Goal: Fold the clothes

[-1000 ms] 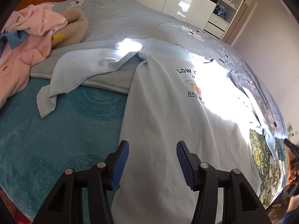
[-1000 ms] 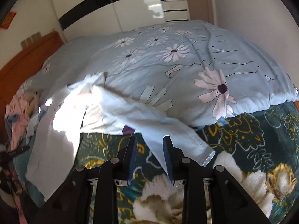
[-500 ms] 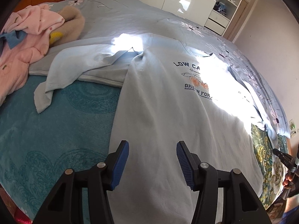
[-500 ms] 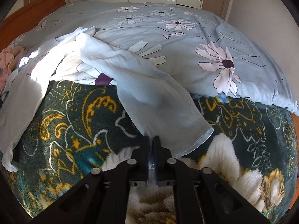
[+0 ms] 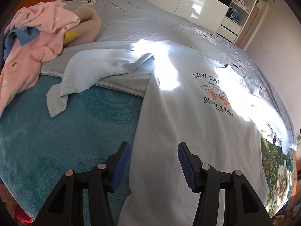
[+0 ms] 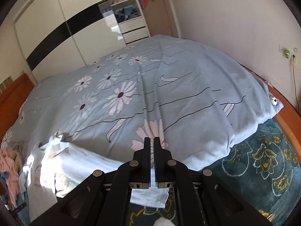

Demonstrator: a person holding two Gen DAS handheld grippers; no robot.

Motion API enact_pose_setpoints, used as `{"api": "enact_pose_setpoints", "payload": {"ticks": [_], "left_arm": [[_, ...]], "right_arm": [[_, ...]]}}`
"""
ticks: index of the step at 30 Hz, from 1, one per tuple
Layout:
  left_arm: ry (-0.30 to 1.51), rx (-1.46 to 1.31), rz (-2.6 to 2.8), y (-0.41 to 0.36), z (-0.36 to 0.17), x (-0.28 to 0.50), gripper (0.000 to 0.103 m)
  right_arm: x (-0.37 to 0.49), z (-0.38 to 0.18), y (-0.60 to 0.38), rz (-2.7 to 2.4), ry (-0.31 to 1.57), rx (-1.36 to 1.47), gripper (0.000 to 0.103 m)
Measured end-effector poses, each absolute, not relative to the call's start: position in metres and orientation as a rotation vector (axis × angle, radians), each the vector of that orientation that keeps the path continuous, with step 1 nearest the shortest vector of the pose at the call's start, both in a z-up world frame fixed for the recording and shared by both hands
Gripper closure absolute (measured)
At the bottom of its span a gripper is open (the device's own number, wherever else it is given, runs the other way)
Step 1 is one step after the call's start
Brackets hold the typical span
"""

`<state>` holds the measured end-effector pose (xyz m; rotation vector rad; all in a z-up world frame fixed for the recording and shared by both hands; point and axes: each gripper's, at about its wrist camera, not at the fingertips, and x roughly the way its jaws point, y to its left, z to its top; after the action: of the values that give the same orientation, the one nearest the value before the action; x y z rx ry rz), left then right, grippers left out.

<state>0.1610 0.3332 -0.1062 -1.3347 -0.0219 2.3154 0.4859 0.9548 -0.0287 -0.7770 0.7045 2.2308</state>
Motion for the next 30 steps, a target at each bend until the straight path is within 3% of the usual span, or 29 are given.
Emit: {"api": "enact_pose_setpoints", "payload": {"ticks": [6,13,20,22,26,30], "left_arm": [[-0.084,-1.316,2.394,0.296,-0.101,0.148,0.046],[-0.275,-1.305,2.509,0.229,-0.099,0.099,0.046],[-0.071,-1.414,2.488,0.212,-0.133,0.052,0.046],[-0.158,-1.438,2.481,0.196,-0.143,0.047,0.046],[-0.498,-1.401,2.431,0.160,-0.152,0.038,0.046],[-0.394,-1.374,2.473,0.177,-0.153,0.022,0.046]], "right_arm": [[0.476,-0.056,0.969,2.143,0.829,-0.717,0.100],[0.458,-0.065,0.884,2.292,0.663,-0.809,0.100],[0.444,-0.072,0.801,2.404,0.585,-0.931,0.100],[0.439,-0.073,0.784,2.414,0.542,-0.952,0.100],[0.425,-0.082,0.756,2.422,0.502,-1.005,0.100],[0.409,-0.089,0.732,2.427,0.500,-1.036,0.100]]}}
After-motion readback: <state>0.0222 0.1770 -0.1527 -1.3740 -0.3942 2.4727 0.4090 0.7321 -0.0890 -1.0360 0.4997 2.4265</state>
